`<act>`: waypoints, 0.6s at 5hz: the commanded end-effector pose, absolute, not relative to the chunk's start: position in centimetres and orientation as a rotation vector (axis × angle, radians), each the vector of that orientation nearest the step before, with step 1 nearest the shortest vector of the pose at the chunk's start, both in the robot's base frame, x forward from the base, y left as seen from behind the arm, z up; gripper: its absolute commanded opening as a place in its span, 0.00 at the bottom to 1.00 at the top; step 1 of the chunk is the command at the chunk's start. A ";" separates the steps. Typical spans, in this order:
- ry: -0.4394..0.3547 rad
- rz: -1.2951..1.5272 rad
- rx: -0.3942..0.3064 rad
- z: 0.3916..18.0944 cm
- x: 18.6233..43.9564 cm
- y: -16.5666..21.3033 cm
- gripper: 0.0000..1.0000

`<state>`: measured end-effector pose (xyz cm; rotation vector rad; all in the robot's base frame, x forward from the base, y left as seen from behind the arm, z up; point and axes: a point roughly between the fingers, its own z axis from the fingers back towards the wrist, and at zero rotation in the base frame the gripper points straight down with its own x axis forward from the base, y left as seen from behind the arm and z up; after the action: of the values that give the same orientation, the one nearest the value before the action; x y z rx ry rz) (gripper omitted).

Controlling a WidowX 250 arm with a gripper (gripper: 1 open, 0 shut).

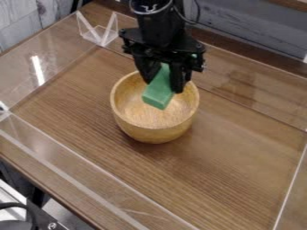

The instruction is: Put the green block in the brown bowl

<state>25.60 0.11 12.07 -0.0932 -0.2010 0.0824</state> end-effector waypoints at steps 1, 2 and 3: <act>-0.229 0.090 -0.090 12.5 26.0 0.1 0.00; -0.229 0.095 -0.087 12.2 26.0 0.1 0.00; -0.226 0.099 -0.087 11.8 26.1 0.1 0.00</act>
<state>25.66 0.19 10.99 -0.0884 -0.1919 0.1066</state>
